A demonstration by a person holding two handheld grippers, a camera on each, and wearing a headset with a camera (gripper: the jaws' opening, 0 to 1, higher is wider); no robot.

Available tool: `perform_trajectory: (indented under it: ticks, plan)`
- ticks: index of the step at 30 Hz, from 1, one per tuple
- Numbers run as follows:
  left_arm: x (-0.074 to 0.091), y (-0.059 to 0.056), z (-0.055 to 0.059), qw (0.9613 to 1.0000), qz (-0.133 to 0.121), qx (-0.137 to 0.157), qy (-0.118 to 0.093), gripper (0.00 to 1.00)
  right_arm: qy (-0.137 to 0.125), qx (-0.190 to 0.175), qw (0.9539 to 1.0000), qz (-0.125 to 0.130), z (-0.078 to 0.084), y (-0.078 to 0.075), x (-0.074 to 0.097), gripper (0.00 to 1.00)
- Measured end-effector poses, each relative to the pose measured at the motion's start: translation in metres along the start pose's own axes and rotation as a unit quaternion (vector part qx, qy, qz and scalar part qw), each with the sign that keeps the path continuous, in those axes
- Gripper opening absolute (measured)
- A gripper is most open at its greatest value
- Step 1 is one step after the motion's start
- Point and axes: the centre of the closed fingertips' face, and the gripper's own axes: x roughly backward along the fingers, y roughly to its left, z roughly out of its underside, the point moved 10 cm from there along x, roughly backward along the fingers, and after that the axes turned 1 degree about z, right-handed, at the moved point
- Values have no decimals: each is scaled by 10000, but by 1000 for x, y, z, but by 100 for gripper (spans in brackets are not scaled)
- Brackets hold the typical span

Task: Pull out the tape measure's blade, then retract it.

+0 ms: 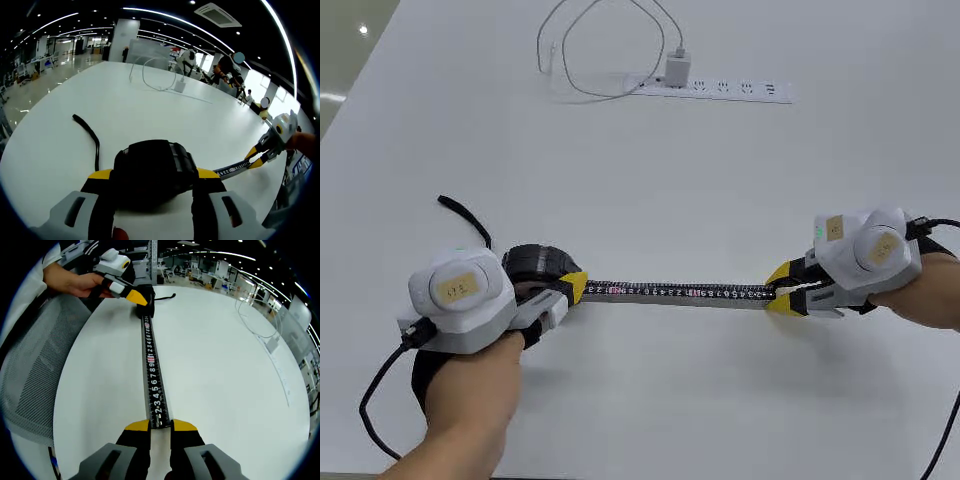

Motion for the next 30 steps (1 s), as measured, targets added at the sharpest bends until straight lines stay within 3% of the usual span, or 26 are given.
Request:
perform_trajectory:
  ticks: [30]
  plan:
    - [-1, 1, -1, 9999, 41, 103, 48, 58, -173, 85, 9998, -85, -20, -4, -14, 10]
